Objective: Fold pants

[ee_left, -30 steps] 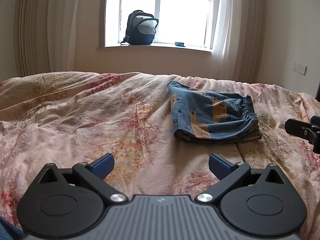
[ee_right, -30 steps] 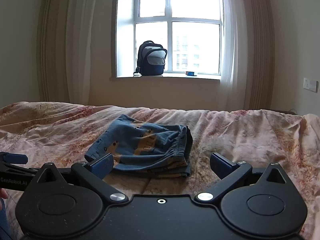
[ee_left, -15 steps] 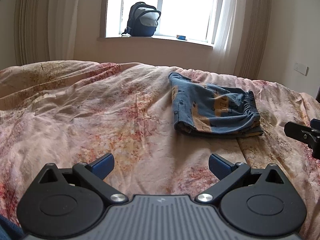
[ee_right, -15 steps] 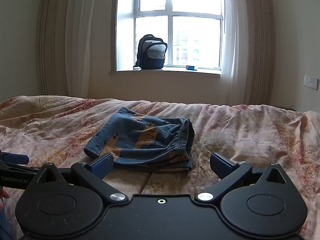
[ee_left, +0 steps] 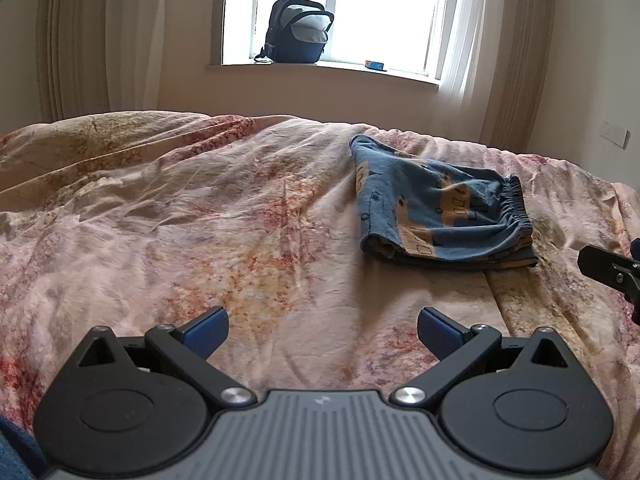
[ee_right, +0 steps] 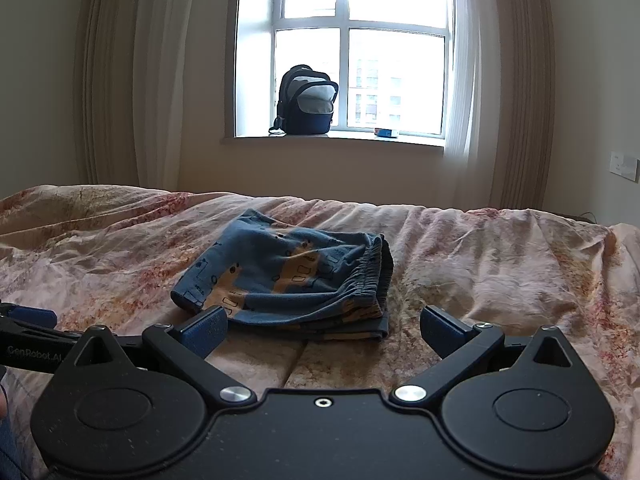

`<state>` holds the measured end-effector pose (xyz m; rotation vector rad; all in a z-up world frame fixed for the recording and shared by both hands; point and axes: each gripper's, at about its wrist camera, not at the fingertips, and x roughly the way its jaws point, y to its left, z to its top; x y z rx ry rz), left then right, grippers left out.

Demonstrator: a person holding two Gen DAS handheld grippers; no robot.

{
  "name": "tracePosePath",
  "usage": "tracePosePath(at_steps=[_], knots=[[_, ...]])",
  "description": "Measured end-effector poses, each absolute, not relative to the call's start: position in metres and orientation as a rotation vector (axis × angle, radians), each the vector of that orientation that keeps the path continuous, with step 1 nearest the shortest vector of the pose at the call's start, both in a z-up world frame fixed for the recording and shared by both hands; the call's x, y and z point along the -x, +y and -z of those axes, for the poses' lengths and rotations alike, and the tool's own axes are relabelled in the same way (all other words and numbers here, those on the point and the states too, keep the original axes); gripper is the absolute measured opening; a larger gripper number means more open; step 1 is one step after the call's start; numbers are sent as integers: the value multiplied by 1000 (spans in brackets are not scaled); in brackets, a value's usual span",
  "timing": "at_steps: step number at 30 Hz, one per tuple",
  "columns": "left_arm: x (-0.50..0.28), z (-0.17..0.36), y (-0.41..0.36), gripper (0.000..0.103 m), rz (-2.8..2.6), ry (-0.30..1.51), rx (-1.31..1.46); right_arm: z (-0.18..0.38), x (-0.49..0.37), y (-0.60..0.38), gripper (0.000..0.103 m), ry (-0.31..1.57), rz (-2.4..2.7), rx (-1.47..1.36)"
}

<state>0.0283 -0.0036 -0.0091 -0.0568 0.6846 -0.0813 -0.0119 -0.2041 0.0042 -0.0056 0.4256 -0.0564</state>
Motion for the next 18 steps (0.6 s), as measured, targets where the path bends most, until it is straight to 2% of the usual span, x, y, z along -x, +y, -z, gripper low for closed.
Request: tracePosePath(at_steps=[18], knots=[[-28,10,-5,103,94,694,42,-3,12,-203,102,432,52,5]])
